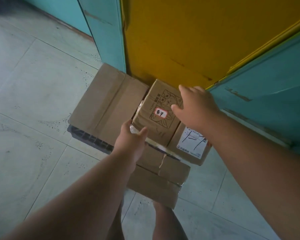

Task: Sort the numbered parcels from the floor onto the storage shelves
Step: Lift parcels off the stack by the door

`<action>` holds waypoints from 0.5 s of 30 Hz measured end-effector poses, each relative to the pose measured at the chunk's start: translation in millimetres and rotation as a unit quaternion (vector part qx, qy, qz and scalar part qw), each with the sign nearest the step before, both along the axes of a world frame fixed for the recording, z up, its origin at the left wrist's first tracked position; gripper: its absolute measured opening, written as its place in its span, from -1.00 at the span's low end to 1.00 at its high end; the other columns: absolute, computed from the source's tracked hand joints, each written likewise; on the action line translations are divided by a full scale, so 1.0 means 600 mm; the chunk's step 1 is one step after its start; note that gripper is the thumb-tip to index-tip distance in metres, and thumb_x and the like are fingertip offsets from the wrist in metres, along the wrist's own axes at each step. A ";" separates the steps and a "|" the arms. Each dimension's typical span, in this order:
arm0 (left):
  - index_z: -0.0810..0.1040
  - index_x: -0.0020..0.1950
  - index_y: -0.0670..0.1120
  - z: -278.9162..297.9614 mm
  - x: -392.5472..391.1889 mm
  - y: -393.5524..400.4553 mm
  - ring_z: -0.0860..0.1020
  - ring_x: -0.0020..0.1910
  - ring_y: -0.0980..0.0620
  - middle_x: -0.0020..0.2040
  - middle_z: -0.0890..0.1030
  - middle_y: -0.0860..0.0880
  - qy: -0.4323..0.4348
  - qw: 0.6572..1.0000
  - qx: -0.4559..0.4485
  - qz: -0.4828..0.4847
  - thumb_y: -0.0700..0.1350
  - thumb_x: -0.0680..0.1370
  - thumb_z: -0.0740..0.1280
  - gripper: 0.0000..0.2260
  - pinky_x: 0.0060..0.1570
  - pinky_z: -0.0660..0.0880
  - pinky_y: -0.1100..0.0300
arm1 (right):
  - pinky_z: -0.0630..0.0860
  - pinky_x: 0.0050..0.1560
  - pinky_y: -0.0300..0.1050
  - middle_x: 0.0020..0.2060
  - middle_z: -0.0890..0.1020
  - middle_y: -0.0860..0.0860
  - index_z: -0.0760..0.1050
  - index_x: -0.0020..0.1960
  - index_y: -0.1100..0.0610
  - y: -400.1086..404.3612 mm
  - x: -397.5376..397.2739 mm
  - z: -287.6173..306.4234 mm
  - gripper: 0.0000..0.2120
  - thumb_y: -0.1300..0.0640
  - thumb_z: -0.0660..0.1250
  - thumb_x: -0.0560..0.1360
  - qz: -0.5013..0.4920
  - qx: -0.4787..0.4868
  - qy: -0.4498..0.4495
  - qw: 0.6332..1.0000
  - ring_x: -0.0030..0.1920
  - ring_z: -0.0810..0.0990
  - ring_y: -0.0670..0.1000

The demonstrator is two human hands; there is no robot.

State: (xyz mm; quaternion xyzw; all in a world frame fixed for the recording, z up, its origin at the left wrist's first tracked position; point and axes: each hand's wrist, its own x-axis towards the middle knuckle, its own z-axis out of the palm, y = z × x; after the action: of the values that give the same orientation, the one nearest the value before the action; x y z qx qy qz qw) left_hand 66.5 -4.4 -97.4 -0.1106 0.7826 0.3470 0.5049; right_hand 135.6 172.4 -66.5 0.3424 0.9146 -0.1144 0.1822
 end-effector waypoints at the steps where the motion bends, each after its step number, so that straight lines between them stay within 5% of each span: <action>1: 0.25 0.50 0.21 -0.007 -0.001 0.002 0.67 -0.09 0.03 0.12 0.59 -0.06 -0.018 0.999 0.012 0.030 0.03 0.57 0.39 -0.45 -0.07 0.68 0.03 | 0.37 0.25 0.09 0.31 0.51 0.13 0.31 0.43 0.18 0.001 -0.004 -0.009 -0.51 -0.07 0.20 0.61 -0.001 -0.003 -0.017 1.000 0.30 0.41 0.17; 5: 0.38 0.43 0.08 -0.007 -0.007 -0.002 0.67 0.00 -0.06 0.08 0.63 -0.14 -0.111 0.969 0.058 0.212 -0.02 0.57 0.39 -0.56 -0.01 0.65 0.01 | 0.38 0.26 0.11 0.35 0.43 0.18 0.35 0.41 0.22 0.001 -0.016 -0.016 -0.59 0.07 0.18 0.62 -0.037 -0.019 0.021 0.999 0.33 0.38 0.18; 9: 0.43 0.25 0.00 0.039 -0.020 -0.022 0.73 -0.12 -0.12 0.05 0.67 -0.19 -0.134 0.930 0.095 0.329 0.06 0.63 0.27 -0.76 -0.18 0.65 0.00 | 0.45 0.21 0.10 0.25 0.45 0.19 0.49 0.35 0.20 -0.013 -0.020 0.015 -0.62 0.02 0.20 0.64 -0.086 -0.075 0.148 0.982 0.25 0.41 0.17; 12: 0.50 0.19 -0.10 0.096 -0.033 -0.054 0.72 -0.09 -0.12 0.05 0.69 -0.17 -0.110 0.934 0.092 0.328 0.06 0.64 0.27 -0.73 -0.12 0.66 0.00 | 0.50 -0.02 -0.02 0.04 0.50 0.10 0.59 0.13 0.13 -0.050 -0.018 0.081 -0.65 -0.10 0.18 0.63 -0.130 -0.140 0.244 0.951 0.02 0.52 0.10; 15: 0.51 0.23 -0.12 0.189 -0.038 -0.096 0.69 0.00 -0.14 0.06 0.67 -0.19 -0.122 0.934 0.133 0.309 -0.05 0.65 0.28 -0.78 0.03 0.64 -0.07 | 0.34 -0.33 -0.20 -0.18 0.50 -0.01 0.48 -0.05 0.02 -0.090 -0.005 0.187 -0.70 -0.18 0.15 0.61 -0.144 -0.156 0.269 0.939 -0.22 0.48 -0.09</action>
State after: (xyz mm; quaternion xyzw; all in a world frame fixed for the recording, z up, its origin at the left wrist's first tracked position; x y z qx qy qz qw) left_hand 43.7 -62.2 15.8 -0.3201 0.5890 0.5709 0.4741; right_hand 132.8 118.5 45.9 0.3945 0.8408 -0.3687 -0.0379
